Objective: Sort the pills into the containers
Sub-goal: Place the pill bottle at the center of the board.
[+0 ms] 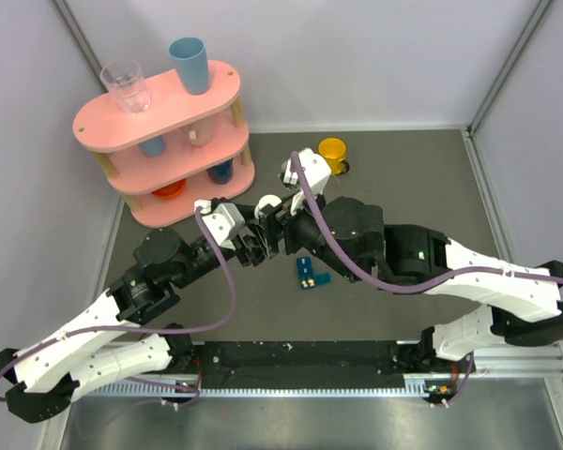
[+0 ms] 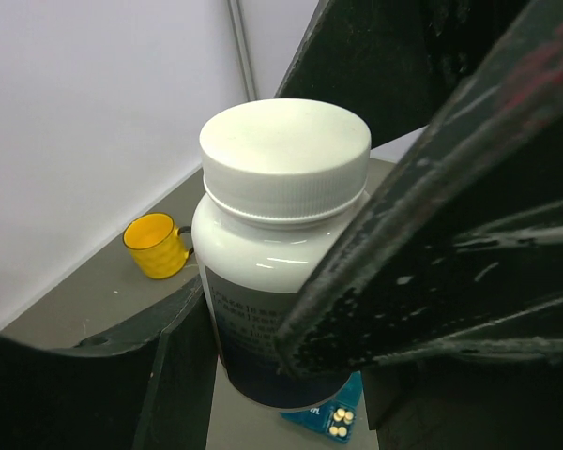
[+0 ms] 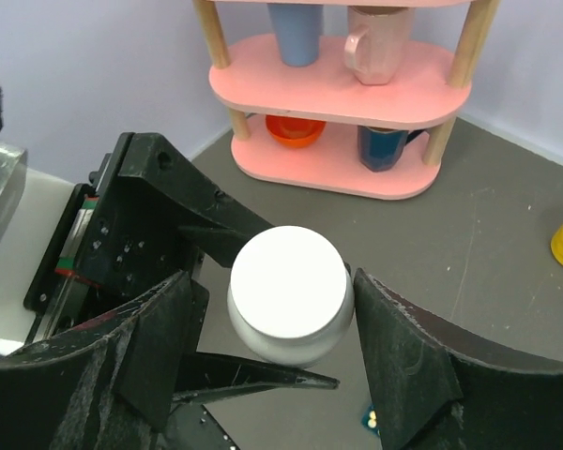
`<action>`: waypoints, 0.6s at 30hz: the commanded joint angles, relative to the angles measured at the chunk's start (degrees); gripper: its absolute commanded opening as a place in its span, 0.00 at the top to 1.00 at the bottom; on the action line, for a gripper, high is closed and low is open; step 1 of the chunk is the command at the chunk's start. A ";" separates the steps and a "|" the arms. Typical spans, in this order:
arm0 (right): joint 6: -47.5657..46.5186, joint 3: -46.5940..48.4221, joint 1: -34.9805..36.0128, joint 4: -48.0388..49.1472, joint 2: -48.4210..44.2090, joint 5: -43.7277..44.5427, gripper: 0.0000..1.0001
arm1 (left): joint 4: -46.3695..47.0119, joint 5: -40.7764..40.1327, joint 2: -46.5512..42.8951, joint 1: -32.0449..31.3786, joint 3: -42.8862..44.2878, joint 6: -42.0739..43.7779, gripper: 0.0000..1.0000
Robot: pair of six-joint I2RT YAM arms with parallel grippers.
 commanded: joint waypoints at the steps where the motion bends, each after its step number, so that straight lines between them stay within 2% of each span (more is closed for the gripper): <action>1: 3.56 2.69 0.08 -5.68 2.02 1.21 0.32 | 5.62 -1.80 0.32 -0.09 0.40 1.23 1.00; 10: 8.57 2.07 -3.35 -9.38 2.73 -1.86 0.35 | 6.15 -3.82 -1.08 -0.09 0.05 1.40 1.00; 18: 7.87 2.86 -3.70 -9.46 4.57 -3.44 0.40 | 7.02 -2.86 -1.09 -0.09 -0.91 0.97 1.00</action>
